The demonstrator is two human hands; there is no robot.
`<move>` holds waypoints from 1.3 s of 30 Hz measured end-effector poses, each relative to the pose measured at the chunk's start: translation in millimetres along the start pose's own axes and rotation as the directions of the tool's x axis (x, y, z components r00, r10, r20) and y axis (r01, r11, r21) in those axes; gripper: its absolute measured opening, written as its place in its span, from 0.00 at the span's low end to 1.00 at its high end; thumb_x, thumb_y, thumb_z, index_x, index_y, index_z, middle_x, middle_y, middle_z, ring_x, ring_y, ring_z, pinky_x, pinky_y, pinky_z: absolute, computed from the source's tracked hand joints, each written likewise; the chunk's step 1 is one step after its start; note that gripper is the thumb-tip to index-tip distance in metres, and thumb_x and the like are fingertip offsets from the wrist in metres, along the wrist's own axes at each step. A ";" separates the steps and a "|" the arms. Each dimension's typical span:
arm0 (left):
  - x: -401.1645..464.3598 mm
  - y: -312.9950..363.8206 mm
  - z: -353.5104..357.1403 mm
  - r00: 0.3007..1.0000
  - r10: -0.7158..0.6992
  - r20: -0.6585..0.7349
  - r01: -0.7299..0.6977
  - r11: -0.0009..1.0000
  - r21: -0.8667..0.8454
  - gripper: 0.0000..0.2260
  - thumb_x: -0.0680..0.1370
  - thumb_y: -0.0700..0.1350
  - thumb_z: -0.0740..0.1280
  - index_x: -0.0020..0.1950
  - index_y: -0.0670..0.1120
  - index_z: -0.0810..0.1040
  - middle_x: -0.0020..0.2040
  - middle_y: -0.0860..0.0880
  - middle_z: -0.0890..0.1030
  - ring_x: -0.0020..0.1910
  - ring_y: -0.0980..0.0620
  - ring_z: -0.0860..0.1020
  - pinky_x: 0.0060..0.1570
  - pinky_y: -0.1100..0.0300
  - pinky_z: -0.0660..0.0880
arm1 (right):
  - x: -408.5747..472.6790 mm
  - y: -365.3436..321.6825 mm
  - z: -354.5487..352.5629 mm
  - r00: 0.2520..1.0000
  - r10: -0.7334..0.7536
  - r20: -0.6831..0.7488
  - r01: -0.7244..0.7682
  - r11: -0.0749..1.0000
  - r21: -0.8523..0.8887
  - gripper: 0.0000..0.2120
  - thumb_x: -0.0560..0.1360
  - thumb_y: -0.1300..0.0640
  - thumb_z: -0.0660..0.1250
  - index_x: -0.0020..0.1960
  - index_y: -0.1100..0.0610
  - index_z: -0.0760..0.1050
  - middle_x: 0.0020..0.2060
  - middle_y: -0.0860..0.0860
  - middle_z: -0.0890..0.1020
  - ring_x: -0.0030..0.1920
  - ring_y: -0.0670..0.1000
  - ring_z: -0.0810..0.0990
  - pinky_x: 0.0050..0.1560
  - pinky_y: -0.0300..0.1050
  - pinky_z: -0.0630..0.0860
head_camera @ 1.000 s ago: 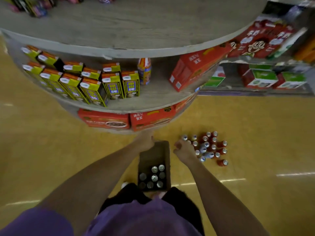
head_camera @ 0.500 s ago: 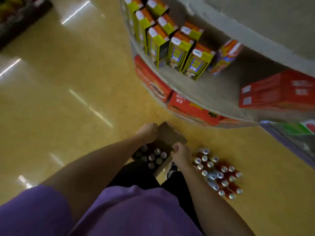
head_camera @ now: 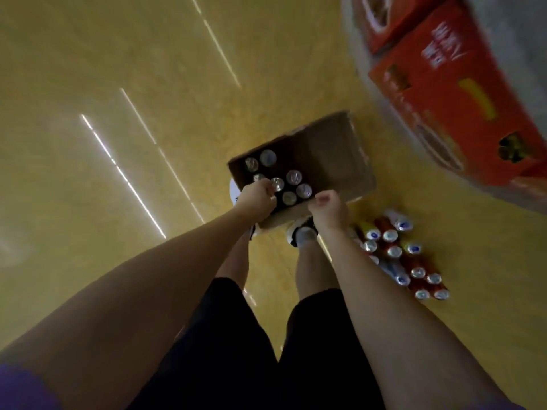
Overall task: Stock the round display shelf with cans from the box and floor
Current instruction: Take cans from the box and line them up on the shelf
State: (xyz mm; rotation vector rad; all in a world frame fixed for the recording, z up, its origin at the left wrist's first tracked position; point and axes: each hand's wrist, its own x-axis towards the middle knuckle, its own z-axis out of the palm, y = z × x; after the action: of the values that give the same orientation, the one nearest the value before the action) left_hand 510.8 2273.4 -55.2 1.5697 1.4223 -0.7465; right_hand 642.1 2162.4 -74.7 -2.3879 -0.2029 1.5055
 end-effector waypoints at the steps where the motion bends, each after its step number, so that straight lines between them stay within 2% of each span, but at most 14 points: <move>1: 17.9 -9.9 14.6 1.000 -0.001 0.002 0.001 1.000 -0.010 0.05 0.73 0.41 0.65 0.48 0.46 0.74 0.47 0.44 0.80 0.48 0.41 0.78 0.42 0.56 0.73 | 18.1 8.3 13.1 1.000 0.005 0.021 -0.005 1.000 -0.015 0.11 0.73 0.63 0.68 0.55 0.57 0.77 0.46 0.50 0.78 0.47 0.50 0.75 0.46 0.39 0.67; 3: 55.1 -28.9 45.3 1.000 0.009 0.014 -0.009 1.000 -0.011 0.08 0.74 0.42 0.66 0.52 0.45 0.76 0.50 0.43 0.80 0.50 0.42 0.78 0.43 0.58 0.70 | 54.3 25.0 42.1 0.996 0.023 0.084 -0.019 0.999 -0.048 0.11 0.73 0.63 0.68 0.55 0.57 0.76 0.48 0.51 0.79 0.48 0.52 0.77 0.49 0.42 0.70; 7: 127.3 -55.8 93.0 1.000 0.023 0.020 -0.022 0.998 -0.067 0.16 0.75 0.42 0.67 0.62 0.43 0.75 0.57 0.41 0.80 0.56 0.41 0.77 0.50 0.56 0.73 | 121.9 49.5 91.7 0.990 -0.016 0.143 0.035 0.991 -0.132 0.11 0.73 0.62 0.71 0.54 0.54 0.74 0.52 0.52 0.79 0.51 0.52 0.78 0.49 0.44 0.73; 10: 176.6 -70.8 118.0 1.000 -0.005 -0.027 0.002 0.993 -0.115 0.15 0.73 0.40 0.67 0.59 0.43 0.74 0.56 0.42 0.80 0.55 0.41 0.77 0.49 0.54 0.75 | 165.0 61.9 118.9 0.989 -0.014 0.145 0.046 0.974 -0.222 0.11 0.73 0.60 0.71 0.52 0.52 0.72 0.53 0.52 0.78 0.48 0.52 0.77 0.45 0.43 0.70; 13: 217.3 -83.7 143.2 0.998 -0.011 -0.058 0.002 0.989 -0.150 0.09 0.74 0.39 0.66 0.55 0.44 0.74 0.53 0.44 0.79 0.52 0.43 0.78 0.48 0.53 0.75 | 203.2 71.7 140.8 0.994 0.004 0.112 0.017 0.982 -0.188 0.14 0.73 0.62 0.71 0.53 0.51 0.71 0.57 0.54 0.76 0.52 0.53 0.78 0.47 0.42 0.71; 16: 245.1 -95.4 160.5 0.998 -0.010 -0.059 0.002 0.991 -0.133 0.10 0.75 0.39 0.65 0.56 0.45 0.74 0.56 0.42 0.77 0.55 0.43 0.76 0.50 0.55 0.72 | 227.9 76.0 157.0 0.999 -0.017 0.042 0.026 0.972 -0.232 0.22 0.72 0.63 0.72 0.63 0.53 0.72 0.63 0.55 0.72 0.59 0.56 0.76 0.54 0.42 0.73; 18: 257.0 -103.2 169.1 0.998 -0.010 -0.065 0.001 0.992 -0.124 0.13 0.74 0.38 0.65 0.59 0.45 0.73 0.58 0.42 0.75 0.56 0.42 0.75 0.53 0.52 0.73 | 240.3 79.1 165.6 0.996 -0.058 0.061 0.076 0.927 -0.367 0.31 0.72 0.61 0.73 0.71 0.49 0.67 0.68 0.55 0.67 0.65 0.58 0.73 0.60 0.47 0.73; 21: 269.3 -115.4 179.7 0.995 -0.005 -0.101 -0.008 0.991 -0.134 0.16 0.74 0.37 0.66 0.60 0.46 0.71 0.59 0.42 0.74 0.56 0.41 0.75 0.55 0.48 0.75 | 258.1 84.3 181.7 0.984 -0.081 0.160 0.158 0.813 -0.561 0.39 0.72 0.57 0.74 0.76 0.42 0.58 0.73 0.56 0.61 0.67 0.61 0.71 0.61 0.52 0.73; 24: 276.5 -123.7 186.8 0.992 -0.009 -0.125 -0.008 0.990 -0.140 0.19 0.74 0.38 0.67 0.63 0.46 0.69 0.61 0.43 0.73 0.60 0.42 0.73 0.56 0.49 0.75 | 270.3 85.6 197.8 0.986 -0.028 0.162 0.127 0.753 -0.646 0.40 0.75 0.56 0.70 0.77 0.41 0.51 0.75 0.57 0.59 0.69 0.62 0.68 0.60 0.56 0.74; 26: 278.1 -125.1 189.3 0.993 -0.002 -0.118 -0.011 0.994 -0.110 0.21 0.74 0.38 0.67 0.65 0.47 0.68 0.65 0.44 0.69 0.63 0.43 0.70 0.58 0.50 0.73 | 270.9 84.2 204.8 0.992 -0.061 0.112 0.122 0.718 -0.685 0.36 0.77 0.56 0.68 0.77 0.43 0.51 0.73 0.58 0.63 0.68 0.62 0.70 0.59 0.58 0.74; 30: 277.3 -122.5 182.8 0.998 0.002 -0.065 -0.006 0.998 -0.062 0.22 0.74 0.38 0.67 0.67 0.46 0.67 0.66 0.43 0.68 0.63 0.42 0.71 0.58 0.50 0.74 | 260.7 79.4 205.2 0.992 -0.107 0.071 0.126 0.721 -0.681 0.33 0.76 0.50 0.69 0.75 0.46 0.57 0.63 0.60 0.75 0.60 0.62 0.77 0.53 0.59 0.77; 34: 265.4 -116.4 162.0 0.999 -0.006 0.050 0.006 1.000 -0.007 0.19 0.75 0.41 0.66 0.65 0.45 0.67 0.62 0.40 0.74 0.59 0.39 0.75 0.56 0.46 0.75 | 236.5 68.7 184.5 0.995 -0.073 0.066 0.097 0.829 -0.550 0.34 0.71 0.47 0.74 0.72 0.47 0.63 0.64 0.59 0.76 0.62 0.62 0.76 0.56 0.58 0.78; 36: 251.7 -111.0 147.9 0.998 -0.007 0.065 0.005 1.000 0.031 0.20 0.74 0.41 0.67 0.65 0.45 0.67 0.61 0.40 0.74 0.59 0.38 0.75 0.56 0.44 0.75 | 220.2 59.5 168.9 0.994 -0.068 0.086 0.103 0.855 -0.509 0.33 0.70 0.47 0.75 0.71 0.47 0.64 0.63 0.57 0.76 0.62 0.61 0.77 0.55 0.56 0.78; 39: 225.7 -99.0 121.0 0.997 0.006 0.076 -0.011 0.998 0.066 0.19 0.74 0.39 0.67 0.64 0.44 0.68 0.62 0.40 0.72 0.59 0.39 0.74 0.54 0.48 0.75 | 193.3 40.4 145.2 0.987 -0.088 0.132 0.140 0.868 -0.476 0.31 0.69 0.46 0.76 0.68 0.46 0.67 0.60 0.55 0.78 0.60 0.59 0.78 0.53 0.51 0.78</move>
State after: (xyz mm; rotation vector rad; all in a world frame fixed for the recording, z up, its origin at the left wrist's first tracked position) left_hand 466.1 2267.1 -326.0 1.5804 1.3475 -0.8466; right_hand 594.5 2205.5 -311.2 -2.6005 -0.8244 1.6810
